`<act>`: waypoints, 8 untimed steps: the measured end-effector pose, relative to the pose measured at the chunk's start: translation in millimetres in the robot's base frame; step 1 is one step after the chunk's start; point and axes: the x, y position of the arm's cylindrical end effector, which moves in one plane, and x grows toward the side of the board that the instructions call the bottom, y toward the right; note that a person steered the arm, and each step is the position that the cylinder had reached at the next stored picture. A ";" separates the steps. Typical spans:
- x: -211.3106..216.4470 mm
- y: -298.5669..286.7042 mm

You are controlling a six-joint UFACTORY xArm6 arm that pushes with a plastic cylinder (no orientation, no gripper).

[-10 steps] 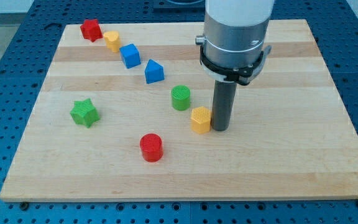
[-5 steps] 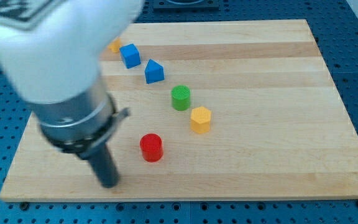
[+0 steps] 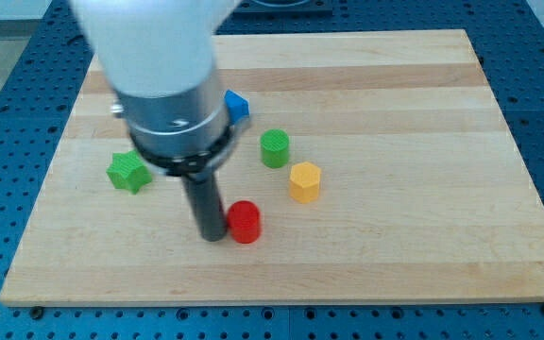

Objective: Push the red circle towards bottom center

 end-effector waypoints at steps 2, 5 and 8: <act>-21.0 -28.2; -22.0 3.4; -10.5 -62.3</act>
